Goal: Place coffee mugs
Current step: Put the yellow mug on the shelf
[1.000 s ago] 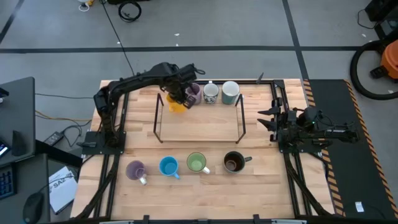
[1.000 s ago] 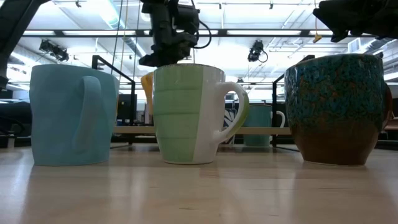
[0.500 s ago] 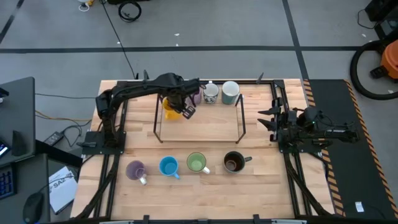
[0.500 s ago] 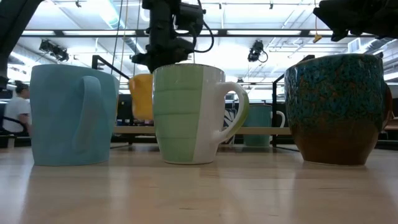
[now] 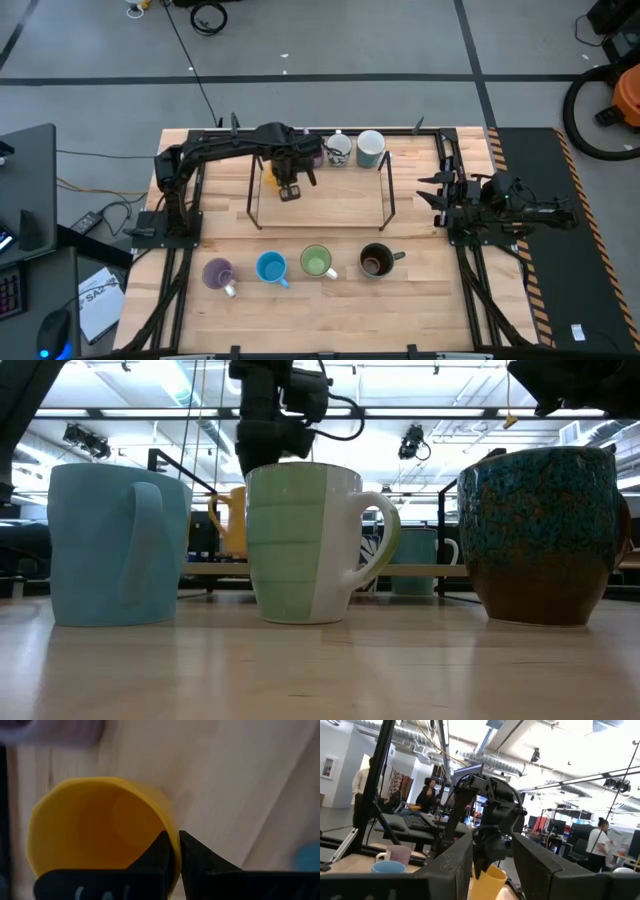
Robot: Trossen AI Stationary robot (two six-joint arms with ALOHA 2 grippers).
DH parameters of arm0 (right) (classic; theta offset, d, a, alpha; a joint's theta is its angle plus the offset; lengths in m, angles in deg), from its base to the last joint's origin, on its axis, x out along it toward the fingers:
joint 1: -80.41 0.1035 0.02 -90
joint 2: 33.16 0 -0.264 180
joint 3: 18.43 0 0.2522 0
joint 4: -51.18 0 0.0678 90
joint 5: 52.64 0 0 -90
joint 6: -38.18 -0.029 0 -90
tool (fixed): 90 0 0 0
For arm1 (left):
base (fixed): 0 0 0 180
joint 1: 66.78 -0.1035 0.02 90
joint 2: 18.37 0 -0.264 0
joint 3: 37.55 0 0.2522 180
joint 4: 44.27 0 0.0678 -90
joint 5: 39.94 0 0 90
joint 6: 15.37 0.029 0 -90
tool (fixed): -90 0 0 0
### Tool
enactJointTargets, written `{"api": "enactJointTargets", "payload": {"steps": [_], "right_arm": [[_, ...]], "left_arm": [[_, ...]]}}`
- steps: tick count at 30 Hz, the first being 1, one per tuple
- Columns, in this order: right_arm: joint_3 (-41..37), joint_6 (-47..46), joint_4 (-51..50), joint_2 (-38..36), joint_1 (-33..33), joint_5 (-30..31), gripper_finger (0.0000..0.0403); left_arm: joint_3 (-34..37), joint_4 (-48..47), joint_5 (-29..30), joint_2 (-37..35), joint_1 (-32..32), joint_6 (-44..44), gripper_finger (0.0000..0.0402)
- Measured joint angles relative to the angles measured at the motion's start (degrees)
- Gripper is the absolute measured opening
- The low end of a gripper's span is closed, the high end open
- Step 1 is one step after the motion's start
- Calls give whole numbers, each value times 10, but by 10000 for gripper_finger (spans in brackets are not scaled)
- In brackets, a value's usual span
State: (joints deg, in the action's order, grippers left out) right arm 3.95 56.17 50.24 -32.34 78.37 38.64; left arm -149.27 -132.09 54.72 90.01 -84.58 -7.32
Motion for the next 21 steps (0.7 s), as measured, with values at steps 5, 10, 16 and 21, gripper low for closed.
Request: {"api": "enactJointTargets", "payload": {"steps": [5,10,16,21], "right_arm": [[0,-4,0,0,0,0,144],[0,-20,0,0,0,0,144],[0,-43,-1,0,0,-22,144],[0,-49,-10,0,0,-24,144]], "left_arm": [[0,-5,0,0,-7,152,27],[0,-5,-19,0,-10,248,27],[0,12,-22,0,-2,255,27],[0,12,-30,-1,10,228,27]]}}
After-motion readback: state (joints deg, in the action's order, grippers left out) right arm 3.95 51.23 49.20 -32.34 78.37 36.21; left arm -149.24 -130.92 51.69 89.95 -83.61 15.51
